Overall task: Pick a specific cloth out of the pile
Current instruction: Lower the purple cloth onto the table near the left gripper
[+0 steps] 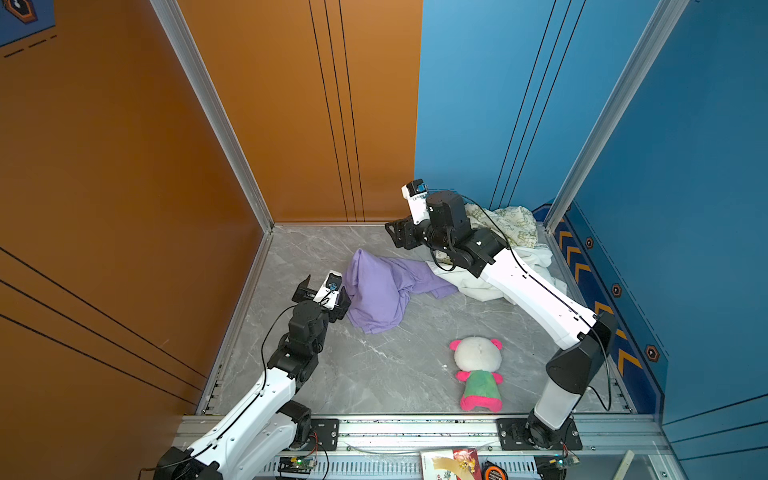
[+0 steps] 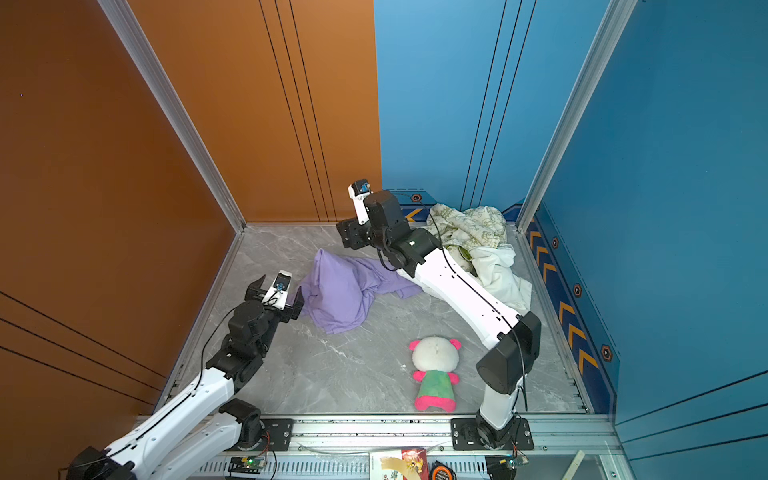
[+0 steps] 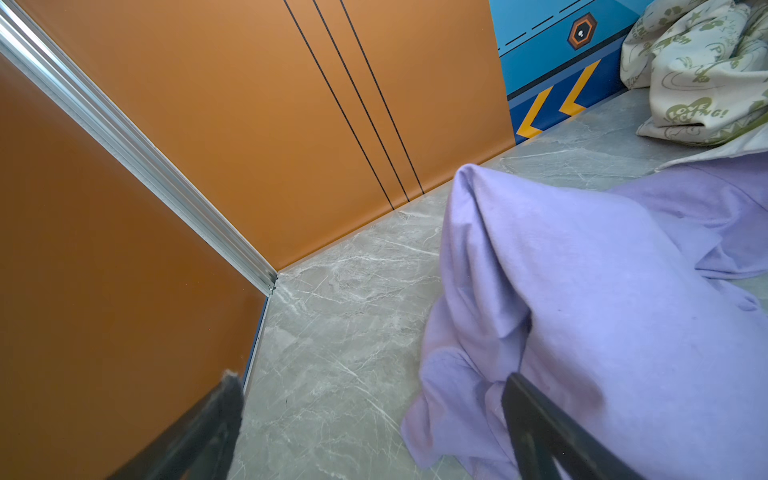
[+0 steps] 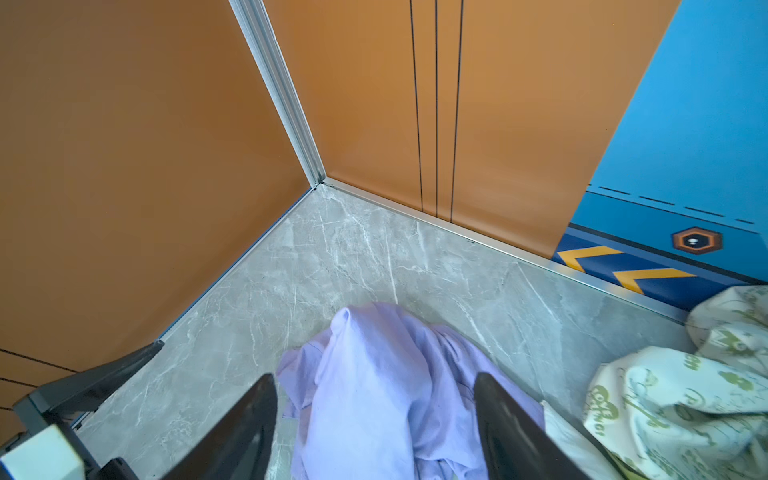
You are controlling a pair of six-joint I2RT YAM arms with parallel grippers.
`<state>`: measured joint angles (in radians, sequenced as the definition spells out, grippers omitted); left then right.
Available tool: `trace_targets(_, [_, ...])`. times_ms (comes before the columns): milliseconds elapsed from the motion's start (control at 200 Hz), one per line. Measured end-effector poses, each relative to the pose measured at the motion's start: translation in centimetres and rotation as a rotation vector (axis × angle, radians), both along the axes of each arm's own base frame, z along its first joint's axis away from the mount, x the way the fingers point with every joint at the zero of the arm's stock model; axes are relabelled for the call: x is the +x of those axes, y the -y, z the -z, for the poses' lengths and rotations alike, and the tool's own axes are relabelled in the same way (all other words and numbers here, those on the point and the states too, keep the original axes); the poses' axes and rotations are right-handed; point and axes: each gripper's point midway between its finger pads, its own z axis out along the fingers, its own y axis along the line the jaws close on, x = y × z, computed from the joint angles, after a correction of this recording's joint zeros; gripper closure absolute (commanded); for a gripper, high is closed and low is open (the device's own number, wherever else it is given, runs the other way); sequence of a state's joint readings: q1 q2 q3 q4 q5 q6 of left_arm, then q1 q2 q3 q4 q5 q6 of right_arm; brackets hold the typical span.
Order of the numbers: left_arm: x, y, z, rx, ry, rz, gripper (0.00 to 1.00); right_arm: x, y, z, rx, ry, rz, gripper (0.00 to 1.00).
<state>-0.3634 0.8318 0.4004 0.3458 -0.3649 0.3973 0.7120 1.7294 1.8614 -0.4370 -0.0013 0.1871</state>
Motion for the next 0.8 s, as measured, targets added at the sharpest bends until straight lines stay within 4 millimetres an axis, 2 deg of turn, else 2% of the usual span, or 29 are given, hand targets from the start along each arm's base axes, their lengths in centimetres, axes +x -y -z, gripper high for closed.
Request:
trace_targets(65, [0.0,0.1,0.0,0.003,0.000,0.002,0.02,-0.3,1.0,0.1,-0.015,0.008,0.014,0.23])
trace_targets(150, [-0.1,0.3,0.0,0.005,0.000,0.008,0.02,-0.5,2.5,1.5,-0.052,-0.007,0.041,0.23])
trace_targets(245, [-0.1,0.4,0.0,0.007,0.000,0.013,0.02,0.0,4.0,4.4,-0.109,-0.045,0.081,0.24])
trace_targets(365, [-0.1,0.5,0.0,0.008,0.000,0.013,0.02,0.2,5.3,8.9,-0.188,-0.122,0.115,0.28])
trace_targets(571, [-0.1,0.5,0.0,0.008,0.000,0.012,0.02,0.8,4.6,15.0,-0.253,-0.242,0.118,0.38])
trace_targets(801, [-0.1,0.4,0.0,0.009,0.001,0.009,0.02,1.7,3.2,23.9,-0.309,-0.433,0.132,0.46])
